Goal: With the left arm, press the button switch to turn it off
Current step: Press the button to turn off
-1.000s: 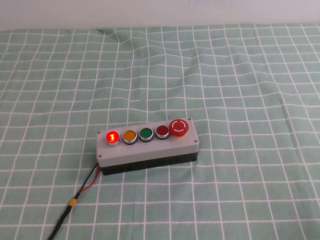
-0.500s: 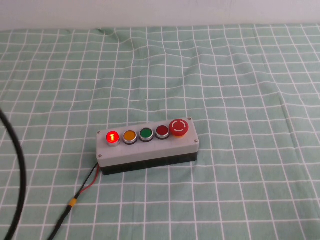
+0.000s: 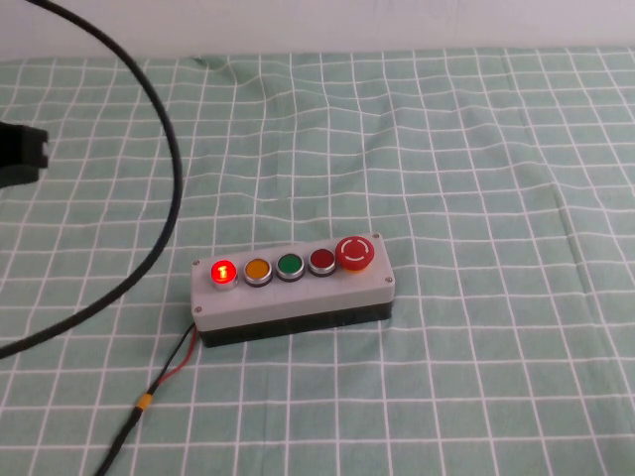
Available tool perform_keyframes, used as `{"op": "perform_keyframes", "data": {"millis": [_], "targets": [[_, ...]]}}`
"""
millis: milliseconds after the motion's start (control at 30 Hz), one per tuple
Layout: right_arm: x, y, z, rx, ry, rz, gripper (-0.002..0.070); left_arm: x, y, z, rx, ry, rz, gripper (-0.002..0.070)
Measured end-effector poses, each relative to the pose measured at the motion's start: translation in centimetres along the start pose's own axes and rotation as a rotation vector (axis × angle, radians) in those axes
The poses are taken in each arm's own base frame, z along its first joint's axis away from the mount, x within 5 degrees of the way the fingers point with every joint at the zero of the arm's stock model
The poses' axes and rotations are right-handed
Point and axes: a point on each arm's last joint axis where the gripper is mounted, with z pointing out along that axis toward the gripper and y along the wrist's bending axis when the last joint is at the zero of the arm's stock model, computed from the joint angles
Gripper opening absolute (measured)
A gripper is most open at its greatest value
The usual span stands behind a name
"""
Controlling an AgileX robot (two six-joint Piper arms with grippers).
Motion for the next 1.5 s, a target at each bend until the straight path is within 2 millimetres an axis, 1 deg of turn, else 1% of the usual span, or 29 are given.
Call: {"op": "perform_keyframes", "data": {"millis": [133, 267, 367, 600, 800, 967, 1133, 1267, 1500], "targets": [[0.0, 0.0, 0.0, 0.0, 0.0, 0.0, -0.0017, -0.7, -1.0, 3.1, 0.046, 0.078, 0.037, -0.0002], [0.0, 0.0, 0.0, 0.0, 0.0, 0.0, -0.0017, -0.9, -2.9, 6.8, 0.099, 0.151, 0.096, -0.0002], [0.0, 0.0, 0.0, 0.0, 0.0, 0.0, -0.0017, -1.0, -3.8, 9.3, 0.112, 0.188, 0.124, -0.0002], [0.0, 0.0, 0.0, 0.0, 0.0, 0.0, -0.0017, -0.4, -3.9, 14.6, 0.111, 0.3, 0.117, -0.0002], [0.0, 0.0, 0.0, 0.0, 0.0, 0.0, -0.0017, 0.4, -4.0, 17.8, 0.139, 0.373, 0.091, -0.0002], [0.0, 0.0, 0.0, 0.0, 0.0, 0.0, -0.0017, 1.0, -4.0, 19.7, 0.143, 0.411, 0.084, -0.0002], [0.0, 0.0, 0.0, 0.0, 0.0, 0.0, -0.0017, 1.0, -4.1, 20.7, 0.149, 0.399, 0.071, -0.0002], [0.0, 0.0, 0.0, 0.0, 0.0, 0.0, -0.0017, 1.5, -4.3, 21.7, 0.151, 0.426, 0.076, -0.0002], [0.0, 0.0, 0.0, 0.0, 0.0, 0.0, -0.0017, 1.6, -4.3, 22.2, 0.153, 0.45, 0.076, -0.0002]]}}
